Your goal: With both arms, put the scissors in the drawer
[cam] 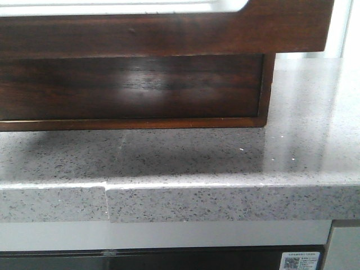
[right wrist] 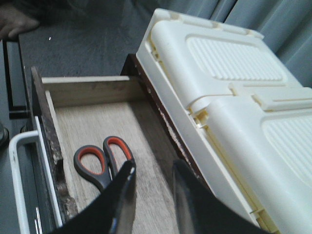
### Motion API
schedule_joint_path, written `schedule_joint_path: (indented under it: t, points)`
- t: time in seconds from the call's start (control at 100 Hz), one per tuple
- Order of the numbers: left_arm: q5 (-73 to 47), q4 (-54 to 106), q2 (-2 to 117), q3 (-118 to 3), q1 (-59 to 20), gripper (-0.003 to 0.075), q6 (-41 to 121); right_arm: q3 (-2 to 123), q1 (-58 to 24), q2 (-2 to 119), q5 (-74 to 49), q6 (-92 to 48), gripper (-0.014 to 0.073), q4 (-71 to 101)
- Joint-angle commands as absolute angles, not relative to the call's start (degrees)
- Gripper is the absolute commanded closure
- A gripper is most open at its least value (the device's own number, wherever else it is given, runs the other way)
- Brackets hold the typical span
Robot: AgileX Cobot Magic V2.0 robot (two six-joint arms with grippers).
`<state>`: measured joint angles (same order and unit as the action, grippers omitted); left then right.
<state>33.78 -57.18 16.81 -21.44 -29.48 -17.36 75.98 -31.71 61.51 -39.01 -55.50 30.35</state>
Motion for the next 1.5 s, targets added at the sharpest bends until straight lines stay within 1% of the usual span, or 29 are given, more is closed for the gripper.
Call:
schedule_joint_path:
  t: [0.0, 0.08, 0.23, 0.27, 0.43, 0.62, 0.82, 0.96, 1.27, 1.37, 1.49]
  points:
    - [34.91, -54.23, 17.34, -23.31, -29.85, 0.0742, -22.48, 78.04, -31.86, 58.50, -34.74, -51.99, 0.0428, 31.90]
    - [34.80, -54.23, 17.34, -23.31, -29.85, 0.0742, -24.52, 77.80, -31.86, 57.17, -35.83, -51.03, 0.0463, 31.90]
    - [33.34, -54.33, 16.80, -23.25, -29.85, 0.0742, -27.45, 76.28, -31.86, 54.83, -38.61, -51.03, 0.0634, 31.90]
    - [32.14, -54.58, 16.33, -23.25, -29.85, 0.0742, -28.97, 75.70, -31.86, 54.25, -39.00, -51.03, 0.0662, 31.90]
    - [25.89, -55.08, 12.04, -22.63, -29.85, 0.0742, -32.73, 71.52, -31.86, 50.99, -39.66, -51.03, 0.0651, 31.90]
    - [19.52, -55.08, 5.07, -20.71, -29.85, 0.0742, -32.90, 64.87, -31.86, 45.79, -38.23, -51.03, 0.0651, 31.90]
    - [10.95, -51.54, -1.89, -18.31, -29.85, 0.0742, -32.90, 55.58, -31.86, 38.15, -30.20, -51.03, 0.0651, 31.90]
    - [2.68, -44.50, -1.74, -17.12, -29.85, 0.0742, -32.90, 49.02, -31.86, 31.97, -24.44, -51.03, 0.0651, 31.90]
    - [-18.81, -34.27, -1.74, -15.58, -29.85, 0.0742, -32.90, 32.42, -31.86, 17.31, -15.11, -51.03, 0.0651, 31.90]
    - [-22.66, -31.59, -1.74, -15.22, -29.85, 0.0742, -32.90, 26.22, -31.86, 13.87, -13.19, -51.03, 0.0651, 31.90]
    - [-23.29, -29.82, -1.74, -14.69, -29.85, 0.0742, -32.90, 20.30, -31.86, 11.27, -11.53, -51.03, 0.0652, 31.90]
